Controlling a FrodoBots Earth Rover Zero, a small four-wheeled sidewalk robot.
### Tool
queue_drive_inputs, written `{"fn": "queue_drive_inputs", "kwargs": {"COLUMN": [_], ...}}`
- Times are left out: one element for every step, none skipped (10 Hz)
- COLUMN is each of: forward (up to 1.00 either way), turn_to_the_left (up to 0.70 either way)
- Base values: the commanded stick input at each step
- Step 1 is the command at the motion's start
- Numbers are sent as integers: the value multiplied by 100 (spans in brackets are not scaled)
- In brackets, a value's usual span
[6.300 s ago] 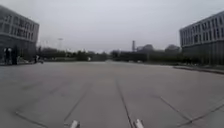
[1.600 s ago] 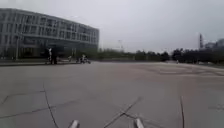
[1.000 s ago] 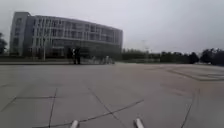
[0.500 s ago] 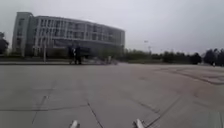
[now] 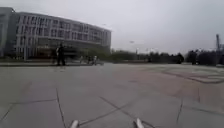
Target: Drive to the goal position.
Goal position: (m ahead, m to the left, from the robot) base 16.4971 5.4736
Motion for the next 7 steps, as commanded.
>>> {"fn": "queue_drive_inputs", "kwargs": {"forward": [100, 100, 100, 100, 100, 100, 100], "turn_to_the_left": [-38, -38, -31, 2, 2, 2, 2]}}
